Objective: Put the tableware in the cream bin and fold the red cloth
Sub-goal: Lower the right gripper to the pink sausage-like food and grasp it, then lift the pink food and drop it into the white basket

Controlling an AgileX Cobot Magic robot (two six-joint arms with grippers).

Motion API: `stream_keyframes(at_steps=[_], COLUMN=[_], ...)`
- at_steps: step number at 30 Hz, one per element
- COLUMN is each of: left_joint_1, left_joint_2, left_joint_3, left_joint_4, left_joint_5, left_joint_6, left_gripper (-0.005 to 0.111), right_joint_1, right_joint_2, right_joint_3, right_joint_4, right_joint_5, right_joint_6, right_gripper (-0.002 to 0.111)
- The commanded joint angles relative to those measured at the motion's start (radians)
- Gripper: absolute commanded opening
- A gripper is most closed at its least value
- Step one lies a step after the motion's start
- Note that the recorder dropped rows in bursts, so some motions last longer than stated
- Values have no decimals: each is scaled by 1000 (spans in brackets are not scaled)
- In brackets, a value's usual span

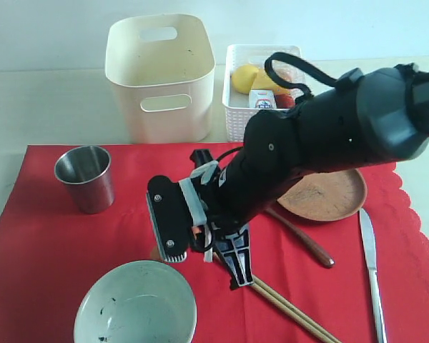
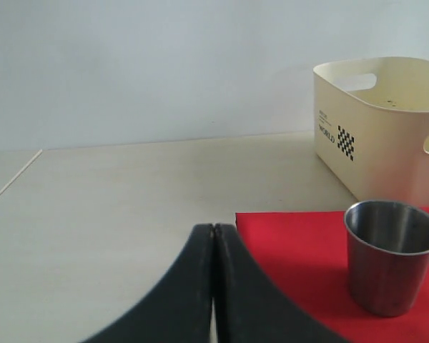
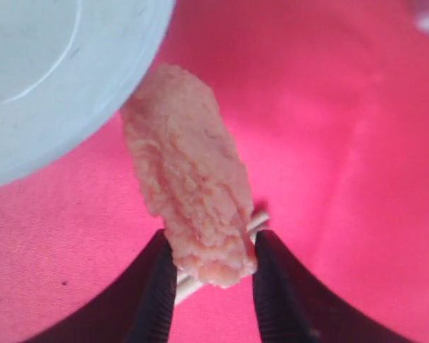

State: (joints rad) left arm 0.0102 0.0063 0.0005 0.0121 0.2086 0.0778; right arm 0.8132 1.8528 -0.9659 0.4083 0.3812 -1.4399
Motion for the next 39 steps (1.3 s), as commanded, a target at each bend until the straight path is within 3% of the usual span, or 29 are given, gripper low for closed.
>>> stream_keyframes(at_steps=[1, 6, 11, 16, 20, 23, 33, 36, 39], left_joint_1=[1, 1, 1, 1, 1, 1, 1, 1, 1], left_joint_2=[-6, -6, -6, -6, -6, -6, -6, -6, -6], left_joint_3=[-1, -1, -1, -1, -1, -1, -1, -1, -1], left_joint_4=[4, 4, 4, 4, 4, 4, 4, 4, 4], left_joint_5=[-7, -7, -7, -7, -7, -7, -7, -7, -7], left_joint_6=[-5, -5, -5, -5, -5, -5, -5, -5, -5], left_gripper=[0, 0, 0, 0, 0, 0, 0, 0, 0], right_joint_1=[-8, -63, -193, -325, -387, -396, -400, -400, -400], right_joint_2=[-79, -158, -214, -199, -154, -85, 140, 160, 166], right_joint_3=[-8, -8, -8, -8, -8, -22, -172, -188, -189], right_joint_4=[-8, -29, -19, 11, 37, 37, 158, 178, 178], right_joint_5=[-17, -45, -149, -434, -596, -702, -693, -696, -709], right_joint_6=[42, 159, 316, 725, 938, 988, 988, 988, 988], right_gripper=[0, 0, 0, 0, 0, 0, 1, 10, 27])
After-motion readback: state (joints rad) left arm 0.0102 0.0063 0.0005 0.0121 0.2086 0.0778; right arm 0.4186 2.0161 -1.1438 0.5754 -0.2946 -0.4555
